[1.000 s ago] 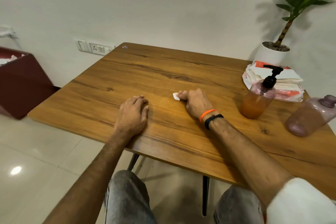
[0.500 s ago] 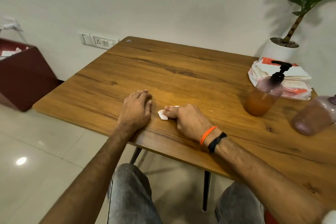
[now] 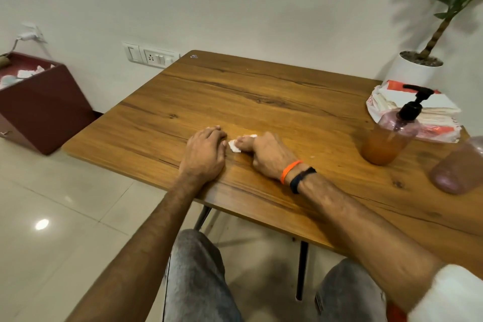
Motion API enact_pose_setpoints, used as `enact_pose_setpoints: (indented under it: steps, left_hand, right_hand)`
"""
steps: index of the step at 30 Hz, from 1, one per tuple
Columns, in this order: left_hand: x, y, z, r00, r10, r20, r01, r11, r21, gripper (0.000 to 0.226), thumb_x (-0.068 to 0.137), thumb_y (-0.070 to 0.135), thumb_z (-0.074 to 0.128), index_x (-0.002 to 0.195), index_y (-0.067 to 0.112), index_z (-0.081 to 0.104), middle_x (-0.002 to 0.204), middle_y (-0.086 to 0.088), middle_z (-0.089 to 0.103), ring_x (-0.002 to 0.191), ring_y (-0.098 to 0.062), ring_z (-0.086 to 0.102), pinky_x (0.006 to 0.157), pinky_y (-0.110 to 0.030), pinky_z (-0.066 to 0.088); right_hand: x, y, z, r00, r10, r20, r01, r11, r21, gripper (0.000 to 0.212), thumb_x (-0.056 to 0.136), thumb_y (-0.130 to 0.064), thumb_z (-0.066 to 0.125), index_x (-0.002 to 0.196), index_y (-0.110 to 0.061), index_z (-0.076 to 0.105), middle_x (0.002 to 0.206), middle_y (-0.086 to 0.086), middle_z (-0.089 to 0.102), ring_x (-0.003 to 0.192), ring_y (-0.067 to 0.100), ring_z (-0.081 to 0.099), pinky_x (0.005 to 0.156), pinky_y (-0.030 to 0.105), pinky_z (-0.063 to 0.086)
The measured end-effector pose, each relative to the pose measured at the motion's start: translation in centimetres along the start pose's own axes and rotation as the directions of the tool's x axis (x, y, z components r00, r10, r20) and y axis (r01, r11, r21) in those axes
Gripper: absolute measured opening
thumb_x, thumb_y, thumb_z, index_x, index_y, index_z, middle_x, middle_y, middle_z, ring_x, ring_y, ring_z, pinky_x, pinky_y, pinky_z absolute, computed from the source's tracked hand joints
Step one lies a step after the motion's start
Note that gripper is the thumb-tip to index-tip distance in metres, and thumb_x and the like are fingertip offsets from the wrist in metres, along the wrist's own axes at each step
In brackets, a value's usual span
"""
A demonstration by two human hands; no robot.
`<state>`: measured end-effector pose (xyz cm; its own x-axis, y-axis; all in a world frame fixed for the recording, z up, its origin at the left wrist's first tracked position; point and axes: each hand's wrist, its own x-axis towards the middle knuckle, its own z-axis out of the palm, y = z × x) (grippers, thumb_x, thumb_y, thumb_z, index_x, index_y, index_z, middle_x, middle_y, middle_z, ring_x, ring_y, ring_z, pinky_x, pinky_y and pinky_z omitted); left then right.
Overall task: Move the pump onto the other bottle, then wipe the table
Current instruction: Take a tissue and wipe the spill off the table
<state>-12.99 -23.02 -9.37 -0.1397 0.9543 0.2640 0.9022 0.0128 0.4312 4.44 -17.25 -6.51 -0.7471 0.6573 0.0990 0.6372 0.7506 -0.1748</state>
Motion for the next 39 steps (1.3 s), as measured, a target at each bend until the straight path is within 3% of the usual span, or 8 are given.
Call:
enact_pose_setpoints:
  steps: [3,7,14,24,29,33,39]
  left_hand:
    - [0.1,0.0,0.1,1.000,-0.005,-0.003,0.005,1.000,0.012,0.037,0.098,0.026,0.048,0.132,0.015,0.058,0.146,-0.005,0.051,0.134,-0.023,0.044,0.112,-0.041,0.031]
    - [0.1,0.1,0.2,1.000,-0.001,-0.010,0.001,1.000,0.016,0.036,0.098,0.025,0.048,0.131,0.014,0.059,0.146,-0.005,0.052,0.135,-0.024,0.045,0.113,-0.042,0.032]
    - [0.3,-0.5,0.3,1.000,0.007,0.000,-0.007,1.000,0.003,0.037,0.099,0.028,0.047,0.133,0.018,0.057,0.148,-0.003,0.050,0.136,-0.022,0.043,0.114,-0.042,0.030]
    - [0.3,-0.8,0.3,1.000,0.027,0.009,-0.026,0.999,-0.025,0.036,0.099,0.028,0.048,0.133,0.018,0.057,0.147,-0.004,0.050,0.136,-0.023,0.043,0.114,-0.044,0.030]
    - [0.4,-0.9,0.4,0.999,0.032,0.009,-0.032,0.999,-0.017,0.036,0.099,0.028,0.048,0.132,0.018,0.057,0.146,-0.004,0.052,0.135,-0.024,0.044,0.113,-0.044,0.032]
    - [0.4,-0.8,0.5,1.000,0.022,0.009,-0.022,1.000,-0.001,0.036,0.099,0.028,0.047,0.133,0.018,0.056,0.146,-0.004,0.051,0.135,-0.023,0.043,0.112,-0.043,0.030]
    - [0.3,-0.5,0.3,1.000,0.001,0.029,0.000,1.000,-0.014,0.037,0.100,0.027,0.045,0.134,0.017,0.055,0.148,-0.004,0.048,0.137,-0.023,0.041,0.116,-0.043,0.028]
  right_hand:
    - [-1.9,-0.8,0.7,0.997,-0.079,-0.008,0.079,0.997,-0.003,0.065,0.083,0.004,0.051,0.140,-0.026,0.050,0.148,-0.003,0.046,0.136,0.014,0.044,0.112,0.033,0.035]
    - [0.9,0.7,0.1,0.998,-0.051,0.032,0.052,0.998,-0.044,0.068,0.084,0.007,0.049,0.143,-0.026,0.047,0.150,-0.005,0.042,0.138,0.010,0.040,0.114,0.025,0.028]
    - [5.3,3.1,-0.7,0.995,0.098,-0.015,-0.097,0.995,0.037,0.067,0.082,0.013,0.050,0.137,-0.023,0.054,0.145,-0.004,0.050,0.137,0.010,0.042,0.115,0.020,0.024]
    - [-2.4,8.8,-1.9,0.940,0.320,-0.120,-0.311,0.946,0.087,0.068,0.077,0.015,0.049,0.134,-0.021,0.058,0.140,-0.002,0.055,0.134,0.011,0.045,0.117,0.025,0.027]
    - [-5.5,9.5,-2.1,0.892,0.418,-0.174,-0.404,0.908,0.111,0.067,0.075,0.011,0.058,0.132,-0.024,0.060,0.137,-0.009,0.057,0.131,0.006,0.047,0.109,0.012,0.022]
    - [-3.3,9.6,-2.1,0.909,0.400,-0.115,-0.390,0.915,0.099,0.063,0.079,0.013,0.052,0.133,-0.020,0.059,0.139,-0.001,0.056,0.133,0.014,0.047,0.117,0.028,0.029]
    - [3.1,7.0,-0.8,0.948,0.303,-0.097,-0.299,0.953,0.055,0.057,0.086,0.010,0.049,0.134,-0.019,0.058,0.142,0.003,0.053,0.134,0.021,0.047,0.115,0.032,0.032]
